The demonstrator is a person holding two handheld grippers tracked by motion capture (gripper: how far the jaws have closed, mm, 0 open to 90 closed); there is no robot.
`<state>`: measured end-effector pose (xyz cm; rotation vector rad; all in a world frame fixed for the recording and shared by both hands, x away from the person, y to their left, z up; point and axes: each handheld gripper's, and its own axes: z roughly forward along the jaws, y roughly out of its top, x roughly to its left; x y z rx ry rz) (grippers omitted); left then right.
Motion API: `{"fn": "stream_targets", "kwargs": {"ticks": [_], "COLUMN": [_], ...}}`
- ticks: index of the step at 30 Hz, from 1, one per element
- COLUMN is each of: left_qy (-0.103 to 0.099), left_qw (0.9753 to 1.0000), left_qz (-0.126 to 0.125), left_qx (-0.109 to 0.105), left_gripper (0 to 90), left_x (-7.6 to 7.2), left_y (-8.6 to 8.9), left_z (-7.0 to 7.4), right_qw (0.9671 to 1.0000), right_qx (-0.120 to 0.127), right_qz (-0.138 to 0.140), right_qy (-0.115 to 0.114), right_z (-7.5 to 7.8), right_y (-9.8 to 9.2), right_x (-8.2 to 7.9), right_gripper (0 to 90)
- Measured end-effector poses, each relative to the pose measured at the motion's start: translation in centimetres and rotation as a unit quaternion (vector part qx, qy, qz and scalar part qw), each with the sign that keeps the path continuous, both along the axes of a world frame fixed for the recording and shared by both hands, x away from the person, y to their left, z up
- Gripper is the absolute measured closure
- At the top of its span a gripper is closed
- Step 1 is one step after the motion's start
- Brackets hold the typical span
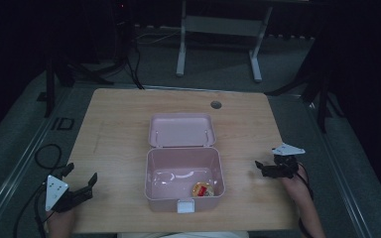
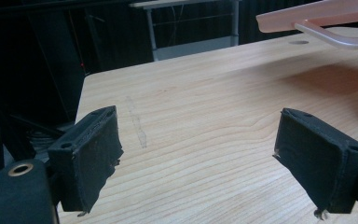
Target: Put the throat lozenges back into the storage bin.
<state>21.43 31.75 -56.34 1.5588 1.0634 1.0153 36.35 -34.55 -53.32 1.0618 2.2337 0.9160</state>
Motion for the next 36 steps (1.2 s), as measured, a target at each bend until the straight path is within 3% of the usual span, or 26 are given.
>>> {"fn": "stream_targets", "kwargs": {"ticks": [5, 6, 7, 11, 13, 20, 24, 25, 26, 31, 36], "left_qy": [0.000, -0.001, -0.001, -0.002, -0.003, -0.001, -0.001, -0.001, -0.001, -0.001, 0.000], "left_qw": [1.0000, 1.0000, 1.0000, 1.0000, 1.0000, 1.0000, 1.0000, 1.0000, 1.0000, 1.0000, 1.0000], "left_qz": [0.000, 0.000, 0.000, 0.000, -0.001, -0.002, -0.001, -0.001, -0.001, 0.000, 0.001], "left_qx": [0.000, -0.001, -0.001, -0.002, -0.003, 0.001, 0.002, 0.002, 0.002, 0.001, 0.000], "left_gripper": [14.6, 14.6, 14.6, 14.6, 14.6, 14.6, 14.6, 14.6, 14.6, 14.6, 14.6], "left_x": [0.0, 0.0, 0.0, 0.0, 0.0, 0.0, 0.0, 0.0, 0.0, 0.0, 0.0], "left_y": [0.0, 0.0, 0.0, 0.1, 0.1, 0.0, 0.0, -0.1, -0.1, 0.0, 0.0], "left_z": [0.0, 0.0, 0.0, 0.0, 0.0, 0.0, 0.0, 0.0, 0.0, 0.0, 0.0], "right_qw": [0.9988, 0.9974, 0.9974, 0.9923, 0.9899, 0.9876, 0.9800, 0.9800, 0.9778, 0.9766, 0.9784], "right_qx": [0.004, 0.010, 0.010, 0.006, 0.017, 0.029, 0.048, 0.048, 0.055, 0.062, 0.061], "right_qz": [-0.042, -0.065, -0.065, -0.111, -0.125, -0.137, -0.175, -0.175, -0.185, -0.192, -0.185], "right_qy": [-0.024, -0.030, -0.030, -0.054, -0.063, -0.071, -0.081, -0.081, -0.082, -0.075, -0.070], "right_z": [-0.9, -1.2, -1.2, -1.9, -1.9, -2.1, -1.8, -1.8, -1.8, -1.8, -1.8], "right_y": [-0.7, -0.8, -0.8, -0.8, -0.8, -1.0, -1.7, -1.7, -2.0, -2.2, -2.1], "right_x": [-0.6, -0.8, -0.8, -1.3, -1.3, -1.4, -1.3, -1.3, -1.3, -1.2, -1.2], "right_gripper": [11.3, 11.3, 11.3, 11.3, 11.4, 11.3, 11.3, 11.3, 11.3, 11.3, 11.3]}}
